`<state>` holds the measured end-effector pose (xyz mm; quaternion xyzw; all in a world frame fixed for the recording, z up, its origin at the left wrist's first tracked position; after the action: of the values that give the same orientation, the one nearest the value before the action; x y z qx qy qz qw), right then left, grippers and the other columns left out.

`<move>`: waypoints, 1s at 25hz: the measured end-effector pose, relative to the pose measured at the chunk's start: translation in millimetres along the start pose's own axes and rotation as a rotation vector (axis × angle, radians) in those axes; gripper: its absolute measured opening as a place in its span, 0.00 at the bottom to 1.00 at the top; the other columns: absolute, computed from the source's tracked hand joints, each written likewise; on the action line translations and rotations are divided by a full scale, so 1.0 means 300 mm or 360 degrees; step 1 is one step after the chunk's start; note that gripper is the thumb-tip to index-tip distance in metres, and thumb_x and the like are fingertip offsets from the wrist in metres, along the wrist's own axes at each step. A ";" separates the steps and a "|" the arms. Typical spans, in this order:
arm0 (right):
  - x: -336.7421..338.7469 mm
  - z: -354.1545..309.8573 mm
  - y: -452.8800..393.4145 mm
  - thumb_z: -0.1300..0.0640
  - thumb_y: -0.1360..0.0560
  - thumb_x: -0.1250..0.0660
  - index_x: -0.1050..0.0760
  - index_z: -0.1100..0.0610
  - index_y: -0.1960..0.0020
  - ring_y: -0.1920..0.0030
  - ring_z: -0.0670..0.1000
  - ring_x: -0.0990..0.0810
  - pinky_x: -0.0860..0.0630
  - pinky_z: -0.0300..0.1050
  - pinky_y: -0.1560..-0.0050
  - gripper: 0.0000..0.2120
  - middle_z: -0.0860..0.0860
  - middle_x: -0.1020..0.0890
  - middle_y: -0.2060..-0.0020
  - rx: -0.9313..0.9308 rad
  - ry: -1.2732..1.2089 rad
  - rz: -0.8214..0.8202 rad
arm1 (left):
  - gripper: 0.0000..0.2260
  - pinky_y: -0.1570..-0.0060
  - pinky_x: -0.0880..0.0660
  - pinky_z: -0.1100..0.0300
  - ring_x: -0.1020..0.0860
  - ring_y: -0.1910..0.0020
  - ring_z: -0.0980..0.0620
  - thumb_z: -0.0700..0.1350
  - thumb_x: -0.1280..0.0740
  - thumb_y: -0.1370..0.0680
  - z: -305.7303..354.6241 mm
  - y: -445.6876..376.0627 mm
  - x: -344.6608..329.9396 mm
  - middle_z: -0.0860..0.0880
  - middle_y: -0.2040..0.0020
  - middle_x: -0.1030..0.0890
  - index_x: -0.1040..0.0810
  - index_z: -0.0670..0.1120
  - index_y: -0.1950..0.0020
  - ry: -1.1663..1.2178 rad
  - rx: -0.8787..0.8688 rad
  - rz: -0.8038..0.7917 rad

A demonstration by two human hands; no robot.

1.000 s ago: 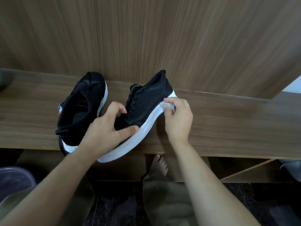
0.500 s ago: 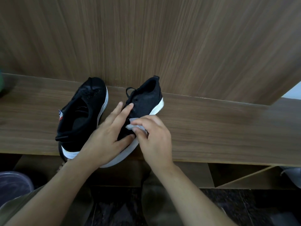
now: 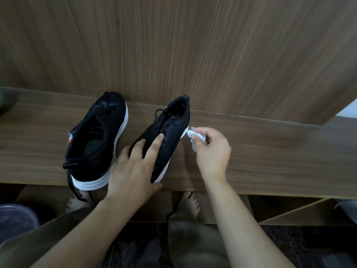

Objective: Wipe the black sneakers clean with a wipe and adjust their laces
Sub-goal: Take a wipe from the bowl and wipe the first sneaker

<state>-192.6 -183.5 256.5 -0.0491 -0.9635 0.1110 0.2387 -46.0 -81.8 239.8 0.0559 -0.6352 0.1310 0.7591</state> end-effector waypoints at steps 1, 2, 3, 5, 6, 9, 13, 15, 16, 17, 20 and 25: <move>0.020 0.020 -0.014 0.58 0.27 0.29 0.20 0.46 0.50 0.52 0.43 0.21 0.22 0.40 0.51 0.09 0.43 0.19 0.53 -0.0043 -0.0021 0.0042 | 0.56 0.34 0.34 0.48 0.43 0.27 0.45 0.60 0.26 0.36 0.001 -0.009 0.005 0.52 0.25 0.44 0.70 0.63 0.29 0.0013 -0.0085 -0.0044; 0.042 0.041 -0.026 0.58 0.27 0.29 0.20 0.45 0.50 0.52 0.44 0.20 0.21 0.43 0.50 0.09 0.43 0.19 0.52 -0.0084 -0.0040 0.0080 | 0.56 0.33 0.35 0.48 0.42 0.27 0.46 0.57 0.25 0.36 0.005 -0.020 0.013 0.53 0.25 0.43 0.70 0.64 0.29 0.0030 -0.0182 -0.0103; 0.068 0.058 -0.035 0.58 0.27 0.30 0.20 0.45 0.50 0.52 0.44 0.20 0.21 0.45 0.50 0.09 0.43 0.18 0.52 -0.0122 -0.0061 0.0135 | 0.56 0.32 0.36 0.48 0.42 0.27 0.47 0.55 0.24 0.36 0.010 -0.033 0.022 0.55 0.26 0.42 0.70 0.64 0.30 0.0033 -0.0271 -0.0161; 0.135 0.093 -0.047 0.56 0.26 0.30 0.21 0.45 0.52 0.53 0.45 0.19 0.21 0.48 0.48 0.07 0.43 0.18 0.53 -0.0188 -0.0124 0.0320 | 0.54 0.30 0.42 0.44 0.46 0.25 0.48 0.47 0.27 0.31 0.028 -0.072 0.037 0.57 0.25 0.43 0.72 0.65 0.31 -0.0046 -0.0388 -0.0219; 0.160 0.108 -0.052 0.56 0.26 0.30 0.21 0.45 0.54 0.52 0.45 0.19 0.21 0.49 0.48 0.06 0.43 0.18 0.54 -0.0213 -0.0156 0.0410 | 0.51 0.29 0.45 0.42 0.48 0.24 0.48 0.42 0.30 0.28 0.025 -0.100 0.049 0.57 0.24 0.43 0.72 0.66 0.31 -0.0126 -0.0432 -0.0211; 0.218 0.142 -0.065 0.59 0.24 0.33 0.24 0.45 0.55 0.51 0.48 0.20 0.23 0.52 0.44 0.08 0.44 0.18 0.55 -0.0274 -0.0274 0.0552 | 0.42 0.28 0.50 0.43 0.53 0.24 0.50 0.34 0.41 0.24 0.005 -0.190 0.084 0.58 0.23 0.46 0.65 0.66 0.29 -0.0279 -0.0630 -0.0186; 0.176 0.161 -0.080 0.60 0.21 0.38 0.25 0.47 0.53 0.48 0.52 0.19 0.22 0.57 0.45 0.09 0.51 0.18 0.51 -0.0420 -0.0531 0.0260 | 0.33 0.29 0.42 0.46 0.49 0.24 0.49 0.37 0.42 0.23 -0.029 -0.244 0.117 0.56 0.23 0.49 0.52 0.63 0.26 -0.0310 -0.0649 0.0050; 0.173 0.176 -0.068 0.59 0.22 0.38 0.25 0.47 0.51 0.48 0.51 0.19 0.21 0.56 0.46 0.07 0.50 0.18 0.50 -0.0528 -0.0459 0.0207 | 0.34 0.30 0.39 0.46 0.46 0.25 0.47 0.43 0.35 0.25 0.013 -0.195 0.113 0.53 0.23 0.48 0.49 0.62 0.26 0.0016 -0.0481 0.0135; 0.179 0.177 -0.052 0.59 0.22 0.37 0.25 0.49 0.51 0.49 0.51 0.19 0.21 0.53 0.46 0.06 0.50 0.18 0.51 -0.0593 -0.0461 0.0241 | 0.36 0.30 0.41 0.45 0.47 0.25 0.46 0.46 0.33 0.26 0.044 -0.176 0.100 0.52 0.22 0.50 0.51 0.63 0.26 0.0133 -0.0481 0.0107; 0.180 0.177 -0.025 0.60 0.22 0.36 0.24 0.50 0.51 0.51 0.50 0.19 0.21 0.49 0.48 0.06 0.50 0.18 0.52 -0.0660 -0.0482 0.0306 | 0.38 0.29 0.44 0.42 0.50 0.24 0.44 0.50 0.31 0.27 0.076 -0.171 0.082 0.51 0.22 0.53 0.54 0.65 0.27 0.0149 -0.0523 0.0040; 0.134 0.158 0.088 0.61 0.24 0.34 0.25 0.48 0.58 0.57 0.47 0.20 0.25 0.38 0.58 0.09 0.49 0.18 0.57 -0.0838 -0.0706 0.0646 | 0.27 0.30 0.53 0.37 0.57 0.24 0.39 0.57 0.32 0.27 0.158 -0.229 0.050 0.52 0.22 0.59 0.40 0.67 0.32 0.0193 -0.0583 -0.0271; 0.008 0.122 0.236 0.60 0.27 0.29 0.27 0.46 0.59 0.54 0.43 0.22 0.25 0.37 0.52 0.10 0.46 0.22 0.53 -0.0817 -0.0536 0.0612 | 0.16 0.30 0.50 0.35 0.51 0.25 0.35 0.58 0.37 0.24 0.190 -0.253 0.022 0.46 0.22 0.50 0.32 0.56 0.38 0.0299 -0.0518 -0.0485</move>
<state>-209.1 -121.3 209.1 -0.2688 -0.9589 -0.0850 0.0314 -78.5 -168.2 263.1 0.0155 -0.5587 -0.0845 0.8249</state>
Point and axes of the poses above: each hand's wrist, its own y-axis away from the middle knuckle, its own x-axis out of the back of the hand, z = x × y, the point moved 3 cm from there along -y, towards the middle knuckle
